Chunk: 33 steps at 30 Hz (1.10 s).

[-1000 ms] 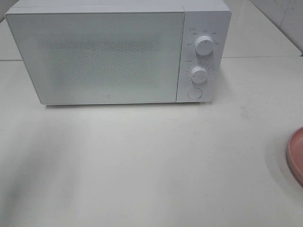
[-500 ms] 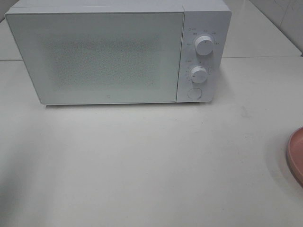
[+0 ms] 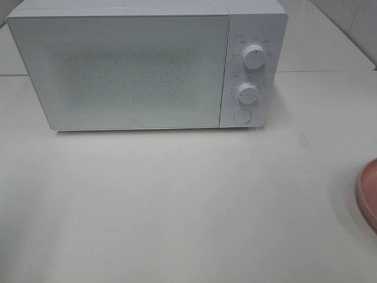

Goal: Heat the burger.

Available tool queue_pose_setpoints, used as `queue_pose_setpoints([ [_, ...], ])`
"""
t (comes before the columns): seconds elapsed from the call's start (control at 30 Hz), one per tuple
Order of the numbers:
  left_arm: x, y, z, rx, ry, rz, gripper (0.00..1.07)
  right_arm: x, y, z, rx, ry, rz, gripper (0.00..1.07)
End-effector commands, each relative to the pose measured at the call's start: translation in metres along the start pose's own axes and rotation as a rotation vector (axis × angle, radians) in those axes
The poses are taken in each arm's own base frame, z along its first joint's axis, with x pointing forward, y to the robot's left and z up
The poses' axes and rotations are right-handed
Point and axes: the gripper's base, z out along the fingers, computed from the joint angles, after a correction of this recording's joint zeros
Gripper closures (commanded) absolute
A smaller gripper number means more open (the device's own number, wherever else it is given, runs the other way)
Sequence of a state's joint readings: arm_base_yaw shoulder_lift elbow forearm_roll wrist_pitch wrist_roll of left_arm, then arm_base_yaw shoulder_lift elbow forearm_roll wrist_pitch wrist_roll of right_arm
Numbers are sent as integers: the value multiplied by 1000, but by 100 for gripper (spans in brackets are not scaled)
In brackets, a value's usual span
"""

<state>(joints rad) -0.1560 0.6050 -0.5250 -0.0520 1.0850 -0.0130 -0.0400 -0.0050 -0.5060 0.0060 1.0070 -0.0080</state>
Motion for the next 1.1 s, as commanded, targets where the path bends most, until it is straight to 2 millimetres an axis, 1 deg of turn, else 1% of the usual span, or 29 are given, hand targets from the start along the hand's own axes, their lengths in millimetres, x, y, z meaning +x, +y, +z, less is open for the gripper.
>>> queue_pose_setpoints([
  [0.03,4,0,-5,0,-54,5,7,2,0,-2,5,-35,1,31],
  [0.2,15,0,-20,5,-171,9,7,2,0,-2,5,-35,1,31],
  [0.23,15,0,-20,5,-171,9,7,2,0,-2,5,-35,1,31],
  [0.3,22,-2,-29,23,-244,4,7,2,0,-2,5,-35,1,31],
  [0.43,30,-2,-36,34,-308,4,7,2,0,-2,5,-35,1,31],
  [0.47,35,-2,-41,36,-357,7,7,2,0,-2,5,-35,1,31],
  [0.5,35,-2,-41,36,-357,7,7,2,0,-2,5,-35,1,31],
  [0.57,45,-2,-49,39,-437,12,7,2,0,-2,5,-35,1,31],
  [0.6,45,-2,-49,39,-437,12,7,2,0,-2,5,-35,1,31],
  [0.63,52,-2,-53,41,-489,15,7,2,0,-2,5,-35,1,31],
  [0.7,55,-2,-55,42,-507,16,7,2,0,-2,5,-35,1,31],
  [0.73,60,-2,-58,41,-546,19,7,2,0,-2,5,-35,1,31],
  [0.8,63,-2,-60,42,-566,20,7,2,0,-2,5,-35,1,31],
  [0.83,68,-2,-62,43,-601,22,7,2,0,-2,5,-35,1,31],
  [0.93,74,-2,-65,45,-646,24,7,2,0,-2,5,-35,1,31],
  [1.1,74,-2,-65,45,-642,24,7,2,0,-2,5,-35,1,31],
])
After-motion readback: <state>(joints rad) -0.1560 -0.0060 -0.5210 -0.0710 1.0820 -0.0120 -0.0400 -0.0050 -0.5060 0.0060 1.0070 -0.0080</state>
